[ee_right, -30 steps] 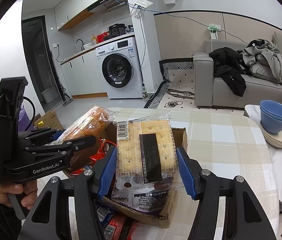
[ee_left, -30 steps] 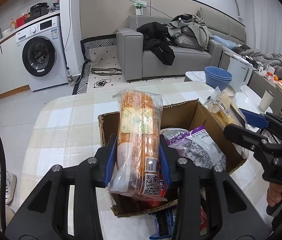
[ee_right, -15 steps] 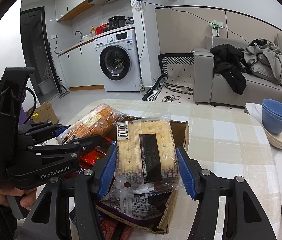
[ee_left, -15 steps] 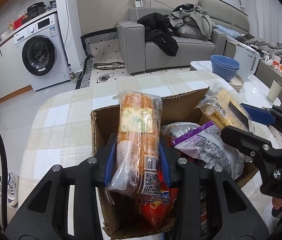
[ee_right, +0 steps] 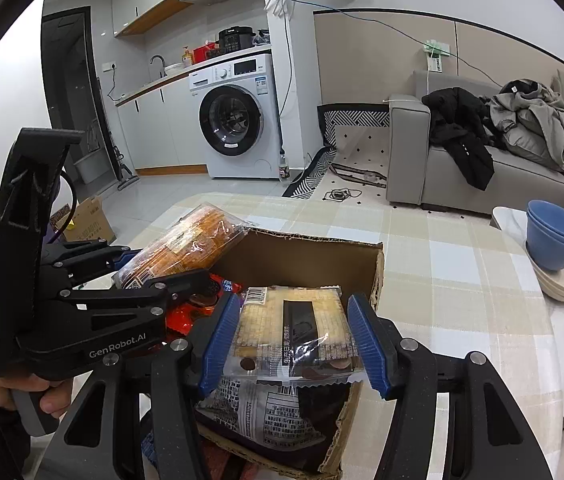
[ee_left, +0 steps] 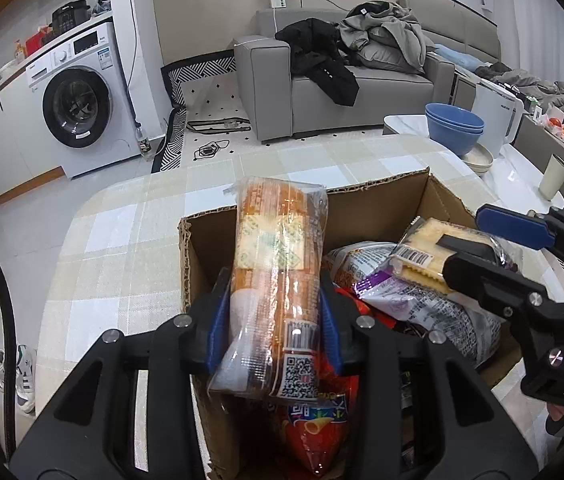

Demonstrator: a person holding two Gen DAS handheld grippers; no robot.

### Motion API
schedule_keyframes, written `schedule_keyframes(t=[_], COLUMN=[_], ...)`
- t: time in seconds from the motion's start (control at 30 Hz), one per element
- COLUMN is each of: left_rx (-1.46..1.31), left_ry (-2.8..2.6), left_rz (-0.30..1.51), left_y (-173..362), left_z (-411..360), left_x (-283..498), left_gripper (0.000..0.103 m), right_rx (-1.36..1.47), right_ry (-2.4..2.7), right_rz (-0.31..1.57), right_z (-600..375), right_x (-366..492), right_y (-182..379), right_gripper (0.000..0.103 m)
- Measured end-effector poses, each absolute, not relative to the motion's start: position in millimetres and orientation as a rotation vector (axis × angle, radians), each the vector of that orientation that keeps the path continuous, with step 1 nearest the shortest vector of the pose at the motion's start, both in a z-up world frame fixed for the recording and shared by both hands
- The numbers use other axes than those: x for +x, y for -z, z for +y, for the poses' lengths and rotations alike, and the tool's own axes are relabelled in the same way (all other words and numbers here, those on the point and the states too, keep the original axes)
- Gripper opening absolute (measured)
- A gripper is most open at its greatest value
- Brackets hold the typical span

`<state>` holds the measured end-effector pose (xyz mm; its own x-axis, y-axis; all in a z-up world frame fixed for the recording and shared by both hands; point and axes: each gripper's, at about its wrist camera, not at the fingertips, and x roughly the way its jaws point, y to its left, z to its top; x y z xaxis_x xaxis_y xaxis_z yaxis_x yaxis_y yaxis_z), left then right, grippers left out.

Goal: Organize snacks
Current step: 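Lower both packs into the box and open both grippers, then withdraw both tools from the box toward the blue and red packs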

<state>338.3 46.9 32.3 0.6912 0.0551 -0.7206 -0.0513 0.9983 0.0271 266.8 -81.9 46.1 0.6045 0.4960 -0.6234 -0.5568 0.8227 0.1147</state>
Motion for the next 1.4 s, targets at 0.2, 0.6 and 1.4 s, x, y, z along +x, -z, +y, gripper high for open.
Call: schedule_keyframes(t=[0.2,0.6,1.4], left_rx=[-0.005,-0.036,-0.095], left_ry=[-0.057,-0.047,-0.067], left_rz=[0.811,0.765,0.729], left_y=[-33,-64,-89], left_z=[50,49,59], left_x=[340,298,163], left_gripper=[0.036,0.082,0.102], right_rx=[-0.094,-0.05,0.023], right_ry=[-0.598,-0.57,-0.546], right_rz=[0.683,0.66,0.749], right_z=[-87,-110,-137], right_x=[260,240,168], right_y=[-49,-70,-46], right_gripper=[0.058,0.094,0.102])
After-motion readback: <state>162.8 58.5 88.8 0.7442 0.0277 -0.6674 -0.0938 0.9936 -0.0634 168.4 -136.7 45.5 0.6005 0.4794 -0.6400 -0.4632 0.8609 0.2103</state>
